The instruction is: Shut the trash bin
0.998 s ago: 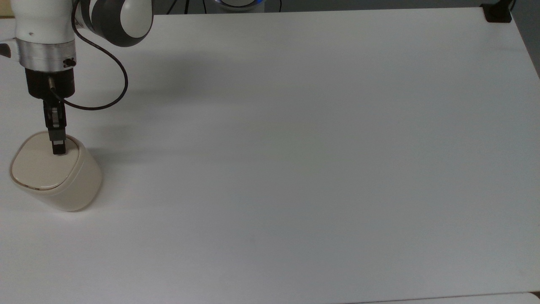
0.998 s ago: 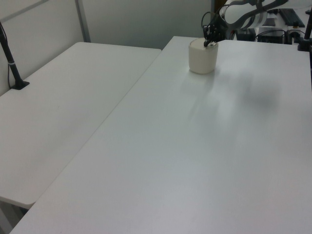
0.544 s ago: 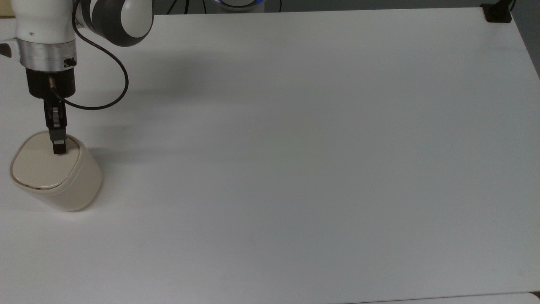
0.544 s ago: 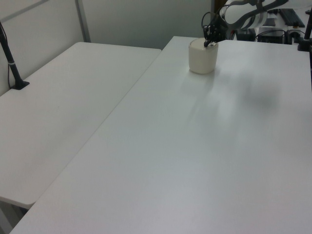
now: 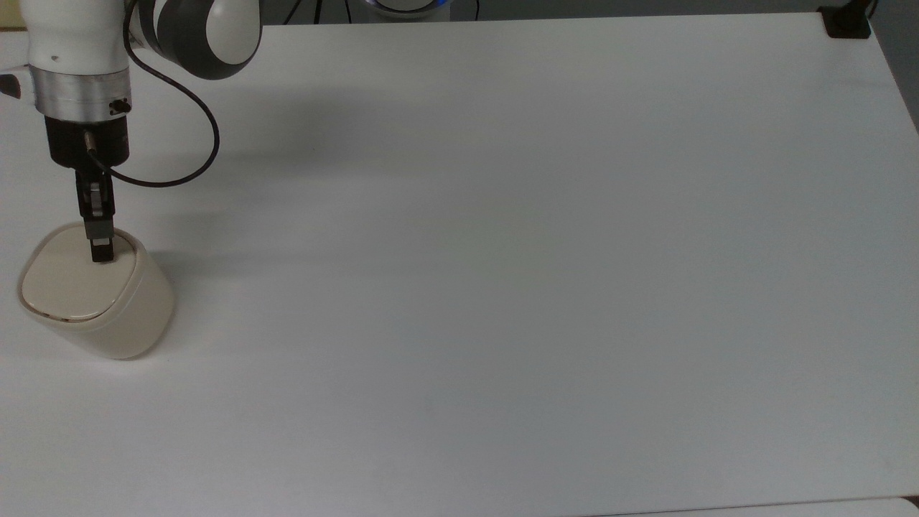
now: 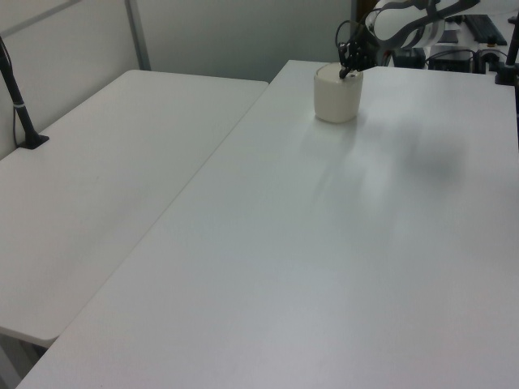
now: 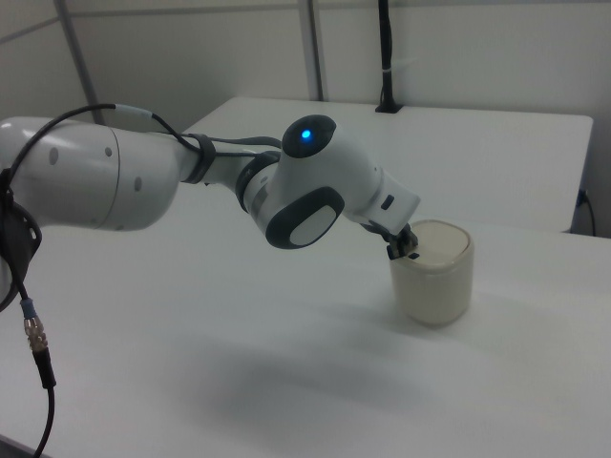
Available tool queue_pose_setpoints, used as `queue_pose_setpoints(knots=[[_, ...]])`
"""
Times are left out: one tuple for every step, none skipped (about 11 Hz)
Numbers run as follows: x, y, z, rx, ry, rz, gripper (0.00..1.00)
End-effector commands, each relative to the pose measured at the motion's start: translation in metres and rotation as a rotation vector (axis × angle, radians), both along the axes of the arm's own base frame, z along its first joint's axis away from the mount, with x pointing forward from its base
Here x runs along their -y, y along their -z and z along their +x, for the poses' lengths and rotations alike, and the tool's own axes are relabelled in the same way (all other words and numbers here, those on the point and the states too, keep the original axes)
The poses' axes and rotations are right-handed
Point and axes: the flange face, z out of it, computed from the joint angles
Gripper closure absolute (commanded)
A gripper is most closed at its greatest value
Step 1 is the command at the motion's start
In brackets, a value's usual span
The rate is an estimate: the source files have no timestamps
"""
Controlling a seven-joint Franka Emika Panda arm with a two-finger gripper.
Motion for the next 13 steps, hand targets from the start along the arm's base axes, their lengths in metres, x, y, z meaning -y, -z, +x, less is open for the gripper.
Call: queue_pose_setpoints(knots=[[0.001,0.049,-0.015,-0.109,-0.012,0.021,1.00],[0.003,0.044,-0.015,-0.099,-0.008,0.021,1.00],[0.004,0.030,-0.016,-0.080,-0.006,0.016,1.00],[0.005,0.011,-0.018,-0.055,-0.001,0.016,1.00],[0.006,-0.011,-0.022,-0.024,0.005,0.016,1.00],[0.002,-0.028,-0.025,-0.014,0.004,0.027,1.00],[0.000,-0.044,-0.028,-0.019,-0.001,0.048,1.00],[-0.007,-0.062,-0.030,-0.015,-0.007,0.064,1.00],[-0.013,-0.082,-0.035,-0.012,-0.017,0.079,1.00],[-0.023,-0.103,-0.042,-0.021,-0.037,0.101,1.00],[-0.045,-0.123,-0.047,-0.043,-0.080,0.130,1.00],[-0.060,-0.144,-0.057,-0.071,-0.101,0.160,1.00],[-0.083,-0.162,-0.067,-0.106,-0.145,0.186,1.00]])
